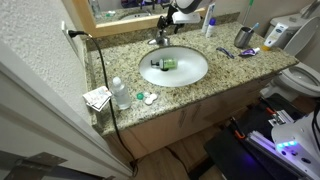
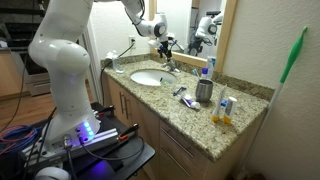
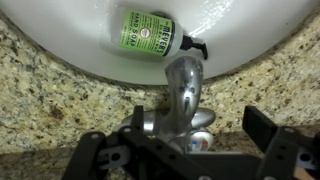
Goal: Open the tap
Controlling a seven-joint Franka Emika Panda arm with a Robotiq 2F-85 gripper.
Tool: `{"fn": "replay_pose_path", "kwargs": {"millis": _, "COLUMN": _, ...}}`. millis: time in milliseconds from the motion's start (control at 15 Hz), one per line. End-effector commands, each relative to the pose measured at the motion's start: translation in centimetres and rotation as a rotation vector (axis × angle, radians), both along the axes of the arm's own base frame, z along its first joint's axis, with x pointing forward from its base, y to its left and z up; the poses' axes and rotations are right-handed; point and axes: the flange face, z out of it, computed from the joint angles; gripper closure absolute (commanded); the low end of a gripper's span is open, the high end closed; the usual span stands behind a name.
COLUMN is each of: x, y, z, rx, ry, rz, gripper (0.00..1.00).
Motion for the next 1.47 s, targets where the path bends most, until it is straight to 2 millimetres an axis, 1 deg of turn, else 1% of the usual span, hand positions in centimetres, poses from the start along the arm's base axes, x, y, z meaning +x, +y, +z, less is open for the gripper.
{"fn": "replay_pose_path", "kwargs": {"millis": 0, "x": 1.1, "y": -0.2, "z": -0.7, "rx": 0.012, "ry": -0.043, "rz": -0.026, "gripper": 0.25}}
{"fn": "replay_pose_path", "kwargs": {"millis": 67, "x": 1.3, "y": -0.2, "z": -0.6, "rx": 0.019, "ry": -0.064, "rz": -0.031, "gripper": 0.26}}
{"fn": "replay_pose_path", "kwargs": {"millis": 333, "x": 1.7, "y": 0.2, "z": -0.2, "rx": 0.026, "ry": -0.106, "rz": -0.035, "gripper": 0.54}}
{"fn": "replay_pose_path", "kwargs": {"millis": 533, "x": 1.5, "y": 0.4, "z": 0.2, "rx": 0.051, "ry": -0.093, "rz": -0.039, "gripper": 0.76}}
{"fn": "replay_pose_path", "kwargs": {"millis": 667, "x": 1.4, "y": 0.2, "z": 0.4, "rx": 0.067, "ry": -0.091, "rz": -0.052, "gripper": 0.9}}
{"fn": "replay_pose_path", "kwargs": {"millis": 733, "x": 1.4, "y": -0.1, "z": 0.6, "rx": 0.073, "ry": -0.089, "rz": -0.058, "gripper": 0.95}}
{"fn": "replay_pose_path", "kwargs": {"millis": 800, "x": 1.3, "y": -0.2, "z": 1.0, "rx": 0.091, "ry": -0.096, "rz": -0.064, "gripper": 0.93}}
{"fn": "replay_pose_path", "kwargs": {"millis": 933, "x": 1.0, "y": -0.8, "z": 3.0, "rx": 0.135, "ry": -0.148, "rz": -0.091, "gripper": 0.93}}
{"fn": "replay_pose_path", "kwargs": {"millis": 1000, "x": 0.7, "y": -1.3, "z": 4.5, "rx": 0.164, "ry": -0.19, "rz": -0.115, "gripper": 0.93}}
{"fn": "replay_pose_path", "kwargs": {"millis": 1133, "x": 0.2, "y": -2.3, "z": 6.8, "rx": 0.21, "ry": -0.271, "rz": -0.15, "gripper": 0.93}}
{"fn": "replay_pose_path", "kwargs": {"millis": 1267, "x": 0.1, "y": -3.0, "z": 7.6, "rx": 0.249, "ry": -0.335, "rz": -0.175, "gripper": 0.93}}
{"fn": "replay_pose_path", "kwargs": {"millis": 1400, "x": -0.2, "y": -3.3, "z": 7.4, "rx": 0.278, "ry": -0.347, "rz": -0.187, "gripper": 0.93}}
